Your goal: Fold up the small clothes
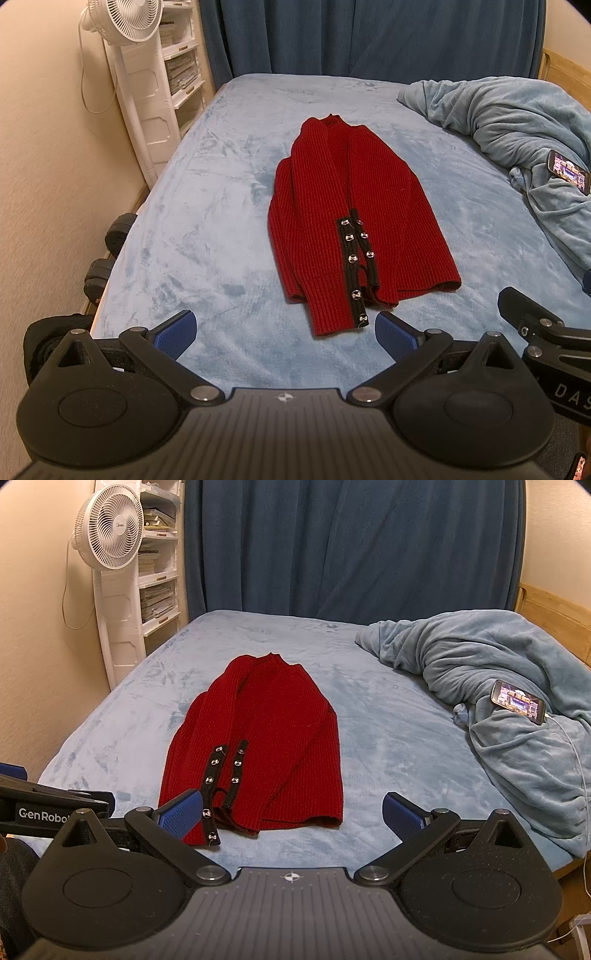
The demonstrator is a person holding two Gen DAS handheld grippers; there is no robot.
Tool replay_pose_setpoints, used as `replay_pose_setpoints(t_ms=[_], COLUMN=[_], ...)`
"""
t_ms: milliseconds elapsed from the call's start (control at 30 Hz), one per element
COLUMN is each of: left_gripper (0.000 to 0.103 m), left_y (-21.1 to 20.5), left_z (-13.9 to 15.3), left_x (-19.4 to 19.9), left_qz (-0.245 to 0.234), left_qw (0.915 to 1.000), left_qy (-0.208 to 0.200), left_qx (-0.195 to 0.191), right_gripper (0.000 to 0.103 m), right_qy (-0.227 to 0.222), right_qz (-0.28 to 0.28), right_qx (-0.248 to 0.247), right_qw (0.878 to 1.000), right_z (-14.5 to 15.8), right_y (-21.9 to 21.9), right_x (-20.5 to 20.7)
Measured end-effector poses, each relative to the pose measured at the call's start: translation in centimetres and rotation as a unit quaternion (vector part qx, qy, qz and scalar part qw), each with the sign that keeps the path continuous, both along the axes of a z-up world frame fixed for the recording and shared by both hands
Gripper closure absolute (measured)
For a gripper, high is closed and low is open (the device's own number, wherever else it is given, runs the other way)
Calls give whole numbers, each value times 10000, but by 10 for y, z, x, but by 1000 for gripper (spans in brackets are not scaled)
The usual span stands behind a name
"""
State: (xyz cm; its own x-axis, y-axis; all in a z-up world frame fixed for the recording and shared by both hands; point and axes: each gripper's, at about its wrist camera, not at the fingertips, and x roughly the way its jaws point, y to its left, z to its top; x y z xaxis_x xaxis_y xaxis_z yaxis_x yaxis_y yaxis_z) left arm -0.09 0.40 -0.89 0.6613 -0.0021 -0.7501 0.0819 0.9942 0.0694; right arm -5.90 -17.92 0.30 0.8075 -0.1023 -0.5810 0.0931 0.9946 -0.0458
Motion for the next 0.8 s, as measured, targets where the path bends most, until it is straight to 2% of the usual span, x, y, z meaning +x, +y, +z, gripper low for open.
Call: replay_pose_setpoints(t_ms=[300, 467, 600, 733, 767, 800], left_gripper=[0, 0, 0, 0, 0, 0], left_y=[2, 14, 29, 47, 52, 56], left_z=[-6, -13, -22, -34, -37, -39], left_x=[2, 18, 41, 69, 76, 82], left_qz=[27, 163, 410, 780, 870, 949], left_qw=[10000, 9996, 9988, 9961, 9952, 9943], left_qy=[45, 180, 244, 412, 450, 487], left_qx=[-26, -162, -137, -46, -28, -4], right_gripper=[1, 1, 1, 1, 9, 27], right_qy=[34, 63, 144, 427, 545, 659], right_qz=[41, 27, 152, 495, 617, 708], right_qx=[-9, -32, -3, 231, 296, 347], right_qw=[10000, 10000, 9998, 9976, 9962, 9947], right_z=[-4, -11, -23, -51, -63, -73], right_y=[1, -6, -19, -20, -18, -14], right_x=[2, 19, 55, 117, 137, 155])
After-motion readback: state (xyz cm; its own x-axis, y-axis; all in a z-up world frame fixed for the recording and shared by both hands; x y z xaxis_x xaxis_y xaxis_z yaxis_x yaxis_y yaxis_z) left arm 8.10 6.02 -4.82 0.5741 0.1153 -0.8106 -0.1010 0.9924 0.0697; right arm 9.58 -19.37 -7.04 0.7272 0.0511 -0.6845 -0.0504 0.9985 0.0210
